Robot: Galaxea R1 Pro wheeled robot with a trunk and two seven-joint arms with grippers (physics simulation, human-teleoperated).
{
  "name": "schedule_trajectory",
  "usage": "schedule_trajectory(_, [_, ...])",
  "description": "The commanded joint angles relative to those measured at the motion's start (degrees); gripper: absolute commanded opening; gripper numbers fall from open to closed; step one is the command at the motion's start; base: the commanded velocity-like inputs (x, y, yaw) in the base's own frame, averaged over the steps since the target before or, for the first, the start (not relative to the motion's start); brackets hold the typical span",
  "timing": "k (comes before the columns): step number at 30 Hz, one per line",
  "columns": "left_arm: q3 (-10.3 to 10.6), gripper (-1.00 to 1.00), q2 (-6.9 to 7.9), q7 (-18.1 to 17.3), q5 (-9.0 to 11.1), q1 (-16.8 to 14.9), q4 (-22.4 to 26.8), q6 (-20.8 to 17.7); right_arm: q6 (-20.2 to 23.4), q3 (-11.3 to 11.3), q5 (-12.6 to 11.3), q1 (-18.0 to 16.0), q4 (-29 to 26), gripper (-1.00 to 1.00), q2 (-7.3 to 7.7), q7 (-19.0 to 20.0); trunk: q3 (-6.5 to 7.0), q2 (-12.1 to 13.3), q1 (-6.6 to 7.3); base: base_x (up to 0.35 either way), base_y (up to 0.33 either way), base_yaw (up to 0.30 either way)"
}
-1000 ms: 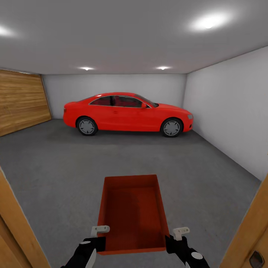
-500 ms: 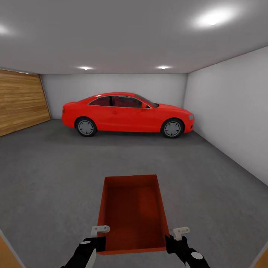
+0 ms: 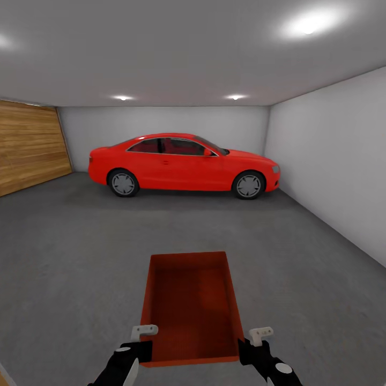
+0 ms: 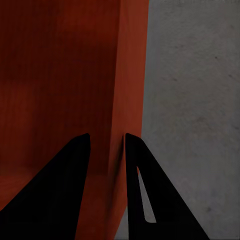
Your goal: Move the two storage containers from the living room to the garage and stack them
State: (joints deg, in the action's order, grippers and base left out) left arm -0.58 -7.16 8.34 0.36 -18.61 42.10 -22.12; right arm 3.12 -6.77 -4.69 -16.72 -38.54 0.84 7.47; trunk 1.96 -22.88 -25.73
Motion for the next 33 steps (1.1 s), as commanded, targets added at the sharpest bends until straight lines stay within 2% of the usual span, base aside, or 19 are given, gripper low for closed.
schedule_trajectory(1, [-0.7,-1.00,2.85,1.2,-1.1,0.0,0.0,-0.5,-0.7,-0.9,0.2,0.0,-0.2,-1.00,0.12,1.0,-0.02,0.0,-0.05,0.304,0.000,0.000])
schedule_trajectory(9, [-0.7,-1.00,2.85,1.2,-1.1,0.0,0.0,-0.5,-0.7,-0.9,0.2,0.0,-0.2,-1.00,0.12,1.0,-0.02,0.0,-0.05,0.293,0.000,0.000])
schedule_trajectory(26, [-0.7,-1.00,2.85,1.2,-1.1,0.0,0.0,-0.5,-0.7,-0.9,0.2,0.0,-0.2,-1.00,0.12,1.0,-0.02,0.0,-0.05,0.022,0.000,0.000])
schedule_trajectory(33, [-0.7,-1.00,2.85,1.2,-1.1,0.0,0.0,-0.5,-0.7,-0.9,0.2,0.0,-0.2,-1.00,0.12,1.0,-0.02,0.0,-0.05,0.194,0.000,0.000])
